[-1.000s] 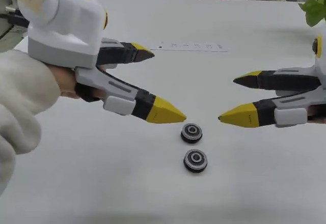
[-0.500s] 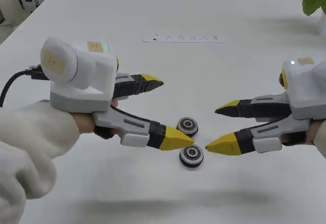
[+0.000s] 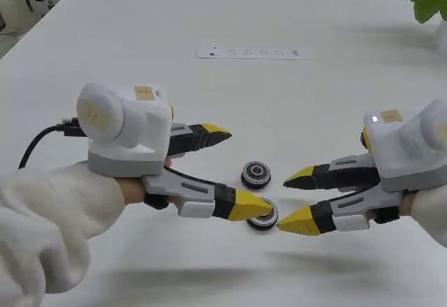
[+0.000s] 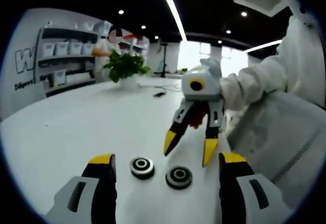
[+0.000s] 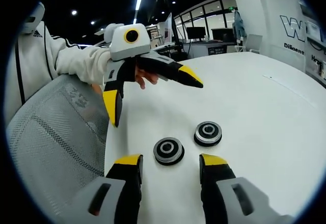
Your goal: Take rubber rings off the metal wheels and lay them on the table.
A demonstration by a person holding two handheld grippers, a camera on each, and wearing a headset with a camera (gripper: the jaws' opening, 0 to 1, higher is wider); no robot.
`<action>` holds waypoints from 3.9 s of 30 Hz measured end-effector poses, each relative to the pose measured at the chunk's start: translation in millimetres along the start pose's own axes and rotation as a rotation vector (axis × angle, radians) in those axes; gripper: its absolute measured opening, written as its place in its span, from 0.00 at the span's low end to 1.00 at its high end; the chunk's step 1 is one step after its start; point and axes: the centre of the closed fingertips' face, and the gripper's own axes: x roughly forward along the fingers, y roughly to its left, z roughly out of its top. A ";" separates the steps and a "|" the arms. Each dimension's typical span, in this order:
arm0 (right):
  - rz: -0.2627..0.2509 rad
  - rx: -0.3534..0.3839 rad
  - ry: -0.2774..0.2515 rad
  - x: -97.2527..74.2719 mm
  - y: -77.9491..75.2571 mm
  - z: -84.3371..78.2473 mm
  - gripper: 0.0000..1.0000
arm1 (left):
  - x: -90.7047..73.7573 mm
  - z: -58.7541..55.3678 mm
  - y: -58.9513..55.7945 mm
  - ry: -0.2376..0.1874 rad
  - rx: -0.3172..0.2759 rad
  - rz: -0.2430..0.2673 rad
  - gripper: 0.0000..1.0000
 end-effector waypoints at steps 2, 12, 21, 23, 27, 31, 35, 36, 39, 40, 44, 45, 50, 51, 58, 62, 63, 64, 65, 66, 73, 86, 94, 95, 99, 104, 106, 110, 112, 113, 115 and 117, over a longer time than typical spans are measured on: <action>0.006 -0.008 -0.002 3.0 1.2 -0.9 0.38 | 2.6 -4.0 -4.4 0.013 0.010 -0.015 0.81; 0.022 -0.042 0.057 10.9 3.7 -13.7 0.32 | 12.7 -20.6 -18.4 0.046 0.015 -0.057 0.57; 0.015 -0.030 0.048 12.5 3.1 -13.6 0.26 | 19.7 -25.5 -17.1 0.045 0.016 -0.040 0.44; 0.012 -0.028 0.049 12.5 2.9 -14.2 0.25 | 21.1 -26.7 -17.6 0.045 0.013 -0.041 0.41; 0.011 -0.026 0.048 13.0 2.8 -14.3 0.23 | 23.2 -33.3 -20.3 0.066 0.017 -0.052 0.34; 0.012 -0.032 0.049 13.4 3.3 -14.7 0.22 | 23.7 -38.0 -19.8 0.085 0.027 -0.047 0.31; 0.010 -0.032 0.048 13.0 2.3 -15.0 0.21 | 24.6 -40.2 -19.9 0.090 0.053 -0.049 0.27; 0.009 -0.032 0.049 12.9 2.0 -15.3 0.21 | 24.7 -40.7 -20.1 0.091 0.053 -0.050 0.26; 0.005 -0.029 0.053 12.6 0.9 -16.4 0.21 | 25.1 -44.7 -20.1 0.104 0.064 -0.052 0.21; 0.004 -0.028 0.053 12.6 0.8 -16.6 0.21 | 25.1 -45.5 -19.6 0.106 0.064 -0.050 0.20; -0.003 -0.027 0.047 12.4 -0.6 -15.7 0.22 | 24.7 -44.6 -17.3 0.100 0.053 -0.041 0.18; -0.005 -0.028 0.046 12.4 -0.9 -15.4 0.22 | 24.6 -44.5 -16.8 0.099 0.052 -0.039 0.17; -0.008 -0.024 0.048 13.1 -2.1 -16.5 0.23 | 24.5 -44.2 -16.2 0.099 0.071 -0.034 0.15; -0.007 -0.026 0.049 13.4 -2.1 -16.8 0.23 | 24.7 -44.3 -16.8 0.100 0.082 -0.034 0.15; -0.010 -0.032 0.050 14.3 -2.9 -16.5 0.23 | 25.7 -45.2 -17.4 0.092 0.095 -0.042 0.14; -0.024 -0.036 0.046 15.8 -4.9 -15.5 0.26 | 25.6 -45.2 -17.8 0.085 0.087 -0.041 0.14; -0.022 -0.041 0.047 17.0 -4.0 -15.2 0.25 | 25.5 -45.3 -17.9 0.084 0.087 -0.042 0.14; -0.020 -0.047 0.050 17.7 -3.1 -15.5 0.24 | 25.4 -45.3 -18.0 0.084 0.088 -0.042 0.14; -0.019 -0.058 0.053 18.3 -2.5 -15.5 0.22 | 25.4 -45.2 -18.1 0.085 0.088 -0.041 0.14; -0.015 -0.063 0.054 18.4 -1.4 -15.5 0.21 | 25.2 -45.3 -18.2 0.085 0.088 -0.041 0.14; -0.016 -0.074 0.060 15.7 -2.2 -16.4 0.18 | 25.2 -45.2 -17.9 0.084 0.086 -0.041 0.14; -0.026 -0.089 0.082 12.2 -2.6 -20.3 0.08 | 24.6 -44.6 -17.5 0.073 0.074 -0.036 0.14; -0.034 -0.095 0.089 11.6 -3.8 -20.7 0.04 | 24.4 -44.4 -16.9 0.061 0.070 -0.037 0.14; -0.035 -0.096 0.089 11.6 -3.8 -20.7 0.04 | 24.6 -44.3 -16.7 0.061 0.070 -0.037 0.14; -0.039 -0.087 0.093 11.6 -4.7 -20.6 0.03 | 24.6 -44.5 -16.5 0.060 0.069 -0.037 0.14; -0.043 -0.068 0.098 11.6 -5.4 -20.8 0.01 | 24.7 -44.6 -16.3 0.059 0.069 -0.037 0.14; -0.045 -0.051 0.101 11.5 -6.0 -21.1 0.01 | 24.7 -44.5 -16.4 0.059 0.068 -0.038 0.14; -0.052 0.002 0.112 11.4 -7.7 -21.2 0.00 | 24.8 -44.6 -16.1 0.054 0.067 -0.036 0.14; -0.056 0.007 0.113 11.0 -8.2 -21.3 0.00 | 24.7 -44.4 -16.0 0.054 0.067 -0.035 0.14; -0.059 0.010 0.114 10.8 -8.5 -21.2 0.00 | 24.7 -44.5 -15.9 0.054 0.068 -0.035 0.14; -0.063 0.022 0.114 10.3 -9.4 -20.9 0.00 | 24.7 -44.6 -15.7 0.054 0.067 -0.034 0.14; -0.071 0.037 0.108 9.2 -11.8 -19.7 0.00 | 24.6 -44.7 -15.6 0.055 0.067 -0.034 0.14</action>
